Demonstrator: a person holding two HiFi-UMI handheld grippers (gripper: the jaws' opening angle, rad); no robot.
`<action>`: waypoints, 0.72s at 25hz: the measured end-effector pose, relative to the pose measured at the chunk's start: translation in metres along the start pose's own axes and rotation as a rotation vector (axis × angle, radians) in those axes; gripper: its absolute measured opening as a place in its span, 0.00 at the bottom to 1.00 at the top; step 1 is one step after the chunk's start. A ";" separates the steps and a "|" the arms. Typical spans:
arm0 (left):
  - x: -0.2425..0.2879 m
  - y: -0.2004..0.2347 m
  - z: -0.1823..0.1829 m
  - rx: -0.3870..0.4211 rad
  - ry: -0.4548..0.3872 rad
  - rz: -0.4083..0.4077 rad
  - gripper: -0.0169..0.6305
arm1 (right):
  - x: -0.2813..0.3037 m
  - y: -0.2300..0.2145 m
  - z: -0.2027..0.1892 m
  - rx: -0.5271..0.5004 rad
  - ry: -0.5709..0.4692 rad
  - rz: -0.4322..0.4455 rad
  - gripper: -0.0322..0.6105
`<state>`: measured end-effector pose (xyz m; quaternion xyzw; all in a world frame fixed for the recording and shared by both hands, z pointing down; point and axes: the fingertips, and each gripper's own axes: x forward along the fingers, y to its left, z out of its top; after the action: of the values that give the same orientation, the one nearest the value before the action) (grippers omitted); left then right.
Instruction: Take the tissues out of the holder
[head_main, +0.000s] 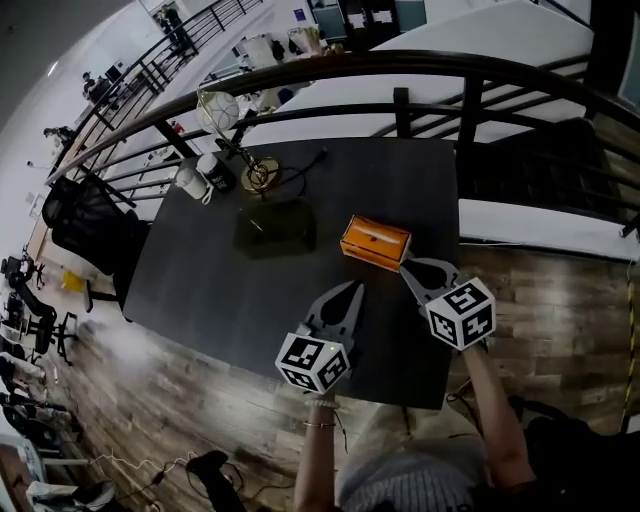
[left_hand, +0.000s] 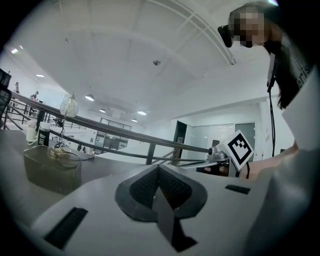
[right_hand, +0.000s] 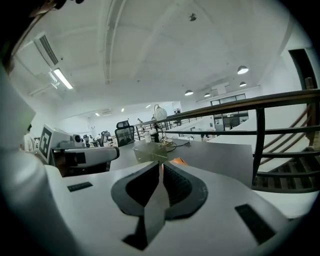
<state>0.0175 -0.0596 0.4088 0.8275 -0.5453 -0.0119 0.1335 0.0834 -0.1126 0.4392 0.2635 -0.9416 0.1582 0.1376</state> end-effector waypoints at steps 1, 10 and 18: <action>0.002 0.002 0.000 0.004 0.005 0.001 0.04 | 0.002 -0.001 -0.001 0.006 0.004 0.007 0.07; 0.028 0.030 -0.011 -0.002 0.055 -0.089 0.04 | 0.033 -0.034 -0.029 0.137 0.022 -0.098 0.23; 0.046 0.053 -0.028 0.006 0.155 -0.266 0.04 | 0.059 -0.058 -0.057 0.280 0.053 -0.283 0.27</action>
<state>-0.0073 -0.1147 0.4540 0.8913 -0.4189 0.0360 0.1698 0.0762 -0.1652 0.5249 0.4057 -0.8600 0.2735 0.1451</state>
